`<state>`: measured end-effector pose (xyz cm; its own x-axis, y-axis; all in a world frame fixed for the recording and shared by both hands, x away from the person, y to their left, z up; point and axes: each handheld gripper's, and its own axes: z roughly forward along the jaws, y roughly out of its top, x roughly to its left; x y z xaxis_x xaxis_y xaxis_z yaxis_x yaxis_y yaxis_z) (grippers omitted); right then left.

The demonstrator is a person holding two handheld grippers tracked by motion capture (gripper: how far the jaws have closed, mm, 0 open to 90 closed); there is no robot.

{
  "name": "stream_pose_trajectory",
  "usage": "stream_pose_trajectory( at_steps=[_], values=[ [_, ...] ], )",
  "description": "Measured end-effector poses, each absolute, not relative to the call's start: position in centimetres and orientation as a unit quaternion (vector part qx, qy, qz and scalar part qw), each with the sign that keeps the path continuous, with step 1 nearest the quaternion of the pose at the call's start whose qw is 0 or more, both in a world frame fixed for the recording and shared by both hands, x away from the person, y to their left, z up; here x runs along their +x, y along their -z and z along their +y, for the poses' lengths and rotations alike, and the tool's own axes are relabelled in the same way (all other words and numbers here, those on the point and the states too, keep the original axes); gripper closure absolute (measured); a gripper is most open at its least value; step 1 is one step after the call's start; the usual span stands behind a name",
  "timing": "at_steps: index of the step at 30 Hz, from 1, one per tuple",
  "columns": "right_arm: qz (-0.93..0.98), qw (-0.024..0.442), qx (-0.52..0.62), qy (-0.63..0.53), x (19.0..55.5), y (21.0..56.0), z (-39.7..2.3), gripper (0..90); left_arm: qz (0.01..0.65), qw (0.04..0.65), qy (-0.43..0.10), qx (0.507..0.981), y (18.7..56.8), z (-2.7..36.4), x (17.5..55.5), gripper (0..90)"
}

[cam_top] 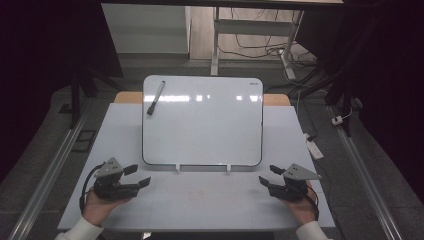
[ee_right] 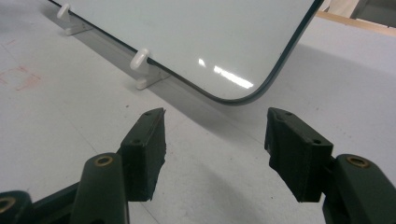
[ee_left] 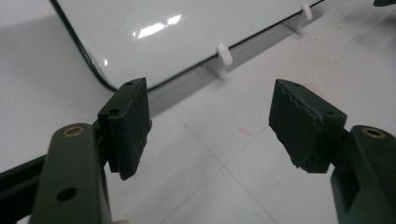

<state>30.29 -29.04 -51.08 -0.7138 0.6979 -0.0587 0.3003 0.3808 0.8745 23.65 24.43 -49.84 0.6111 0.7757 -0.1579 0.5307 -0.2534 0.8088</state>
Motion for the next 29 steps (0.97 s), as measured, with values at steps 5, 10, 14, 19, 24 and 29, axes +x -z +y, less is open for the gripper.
stream_pose_trajectory(
  at_steps=[5, 10, 14, 19, 24, 29],
  values=[
    [0.804, 0.216, 0.312, -0.458, 30.3, 51.2, -29.2, 38.1, 0.428, 0.452, -0.136, 0.771, 50.8, 25.0, 22.7, 29.0],
    [0.806, 0.218, 0.311, -0.453, 30.4, 51.3, -29.2, 38.1, 0.427, 0.444, -0.136, 0.776, 51.4, 24.9, 22.6, 28.6],
    [0.809, 0.219, 0.308, -0.450, 30.4, 51.4, -29.1, 38.1, 0.427, 0.444, -0.138, 0.776, 51.4, 24.9, 22.7, 28.5],
    [0.810, 0.222, 0.304, -0.450, 30.4, 51.3, -29.0, 38.1, 0.426, 0.442, -0.141, 0.777, 51.4, 24.8, 22.7, 28.4],
    [0.809, 0.225, 0.301, -0.453, 30.3, 51.2, -29.0, 38.1, 0.426, 0.440, -0.144, 0.777, 51.3, 24.8, 22.9, 28.3],
    [0.810, 0.231, 0.297, -0.450, 30.1, 51.1, -29.0, 38.2, 0.427, 0.438, -0.142, 0.778, 51.4, 24.7, 23.0, 28.0]
  ],
)
